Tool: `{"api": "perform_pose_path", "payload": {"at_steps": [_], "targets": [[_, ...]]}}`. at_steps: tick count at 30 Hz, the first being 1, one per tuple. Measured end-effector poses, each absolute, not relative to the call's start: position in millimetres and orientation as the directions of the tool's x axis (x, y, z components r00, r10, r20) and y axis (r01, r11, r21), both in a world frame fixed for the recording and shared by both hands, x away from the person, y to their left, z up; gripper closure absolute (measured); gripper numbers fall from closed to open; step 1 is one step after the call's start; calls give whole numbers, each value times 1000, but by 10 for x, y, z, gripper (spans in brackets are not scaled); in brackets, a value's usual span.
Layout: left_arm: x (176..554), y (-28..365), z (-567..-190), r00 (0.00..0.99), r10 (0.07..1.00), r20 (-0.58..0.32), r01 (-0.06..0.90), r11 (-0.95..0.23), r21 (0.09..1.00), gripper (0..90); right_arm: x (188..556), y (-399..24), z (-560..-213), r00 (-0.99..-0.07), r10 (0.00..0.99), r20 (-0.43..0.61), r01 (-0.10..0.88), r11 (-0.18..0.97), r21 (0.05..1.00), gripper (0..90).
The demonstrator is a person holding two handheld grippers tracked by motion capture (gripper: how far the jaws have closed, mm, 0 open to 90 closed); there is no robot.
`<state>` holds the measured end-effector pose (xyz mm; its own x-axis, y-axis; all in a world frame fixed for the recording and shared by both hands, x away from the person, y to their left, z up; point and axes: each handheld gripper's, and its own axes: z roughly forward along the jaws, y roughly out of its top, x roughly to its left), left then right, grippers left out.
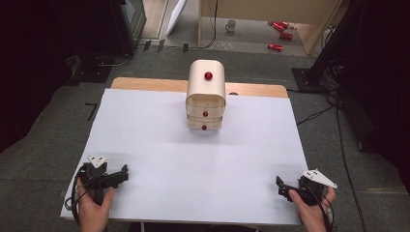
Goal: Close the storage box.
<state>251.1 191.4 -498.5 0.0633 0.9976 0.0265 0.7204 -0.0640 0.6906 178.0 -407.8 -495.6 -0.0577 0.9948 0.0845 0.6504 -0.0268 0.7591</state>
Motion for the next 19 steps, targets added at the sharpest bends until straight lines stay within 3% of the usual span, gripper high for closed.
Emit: {"api": "perform_pose_path", "payload": {"at_steps": [10, 19], "targets": [[2510, 1914, -4985, 65, 998, 27, 721, -66, 690, 0, 1788, -4045, -5049, -81, 997, 14, 688, 45, 724, 0], [2511, 1915, -4985, 64, 998, 27, 721, -65, 690, 0, 1793, -4046, -5050, -77, 997, 18, 691, 41, 721, 0]]}}
